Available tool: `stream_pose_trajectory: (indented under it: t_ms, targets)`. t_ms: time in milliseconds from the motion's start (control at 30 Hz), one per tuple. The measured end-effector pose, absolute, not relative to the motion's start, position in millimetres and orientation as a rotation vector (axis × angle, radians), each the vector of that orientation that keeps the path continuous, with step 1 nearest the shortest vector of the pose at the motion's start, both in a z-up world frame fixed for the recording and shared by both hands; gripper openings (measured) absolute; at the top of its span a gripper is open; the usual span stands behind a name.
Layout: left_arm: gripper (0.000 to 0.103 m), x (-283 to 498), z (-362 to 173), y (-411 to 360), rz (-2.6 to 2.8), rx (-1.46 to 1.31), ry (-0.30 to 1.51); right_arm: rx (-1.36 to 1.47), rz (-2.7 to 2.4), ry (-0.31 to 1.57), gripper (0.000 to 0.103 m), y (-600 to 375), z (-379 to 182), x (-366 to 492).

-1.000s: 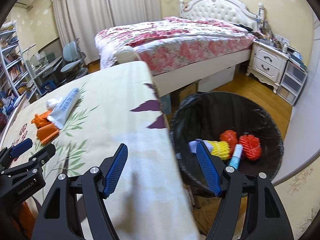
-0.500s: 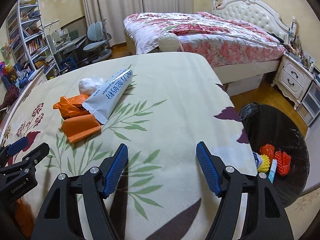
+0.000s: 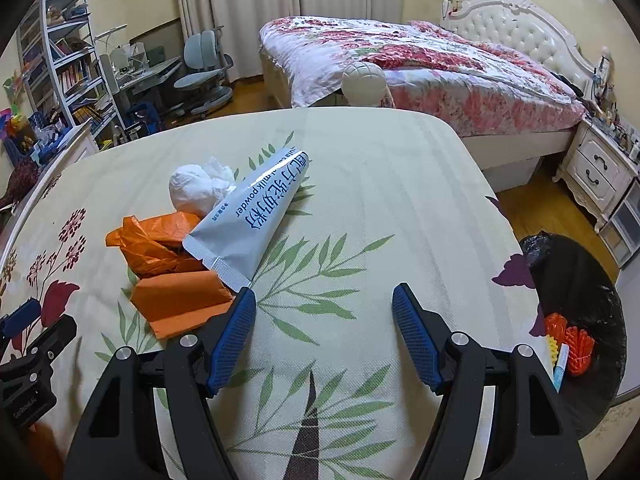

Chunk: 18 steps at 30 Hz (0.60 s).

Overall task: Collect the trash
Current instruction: 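Move both tools back toward the orange bags and white tube on the bed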

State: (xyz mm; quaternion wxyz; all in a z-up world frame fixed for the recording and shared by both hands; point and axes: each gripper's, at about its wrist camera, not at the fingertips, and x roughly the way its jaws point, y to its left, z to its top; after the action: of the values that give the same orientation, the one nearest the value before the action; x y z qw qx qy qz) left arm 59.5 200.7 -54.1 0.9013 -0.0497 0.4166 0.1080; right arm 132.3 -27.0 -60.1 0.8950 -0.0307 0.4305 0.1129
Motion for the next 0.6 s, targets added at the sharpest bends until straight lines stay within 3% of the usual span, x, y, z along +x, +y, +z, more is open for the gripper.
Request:
stream_pose_trajectory:
  t_ms: [600]
  targets:
    - [0.08,50,-55,210,0.235,-0.121,0.86,-0.17,0.371,0.886,0.069,35,-58,102]
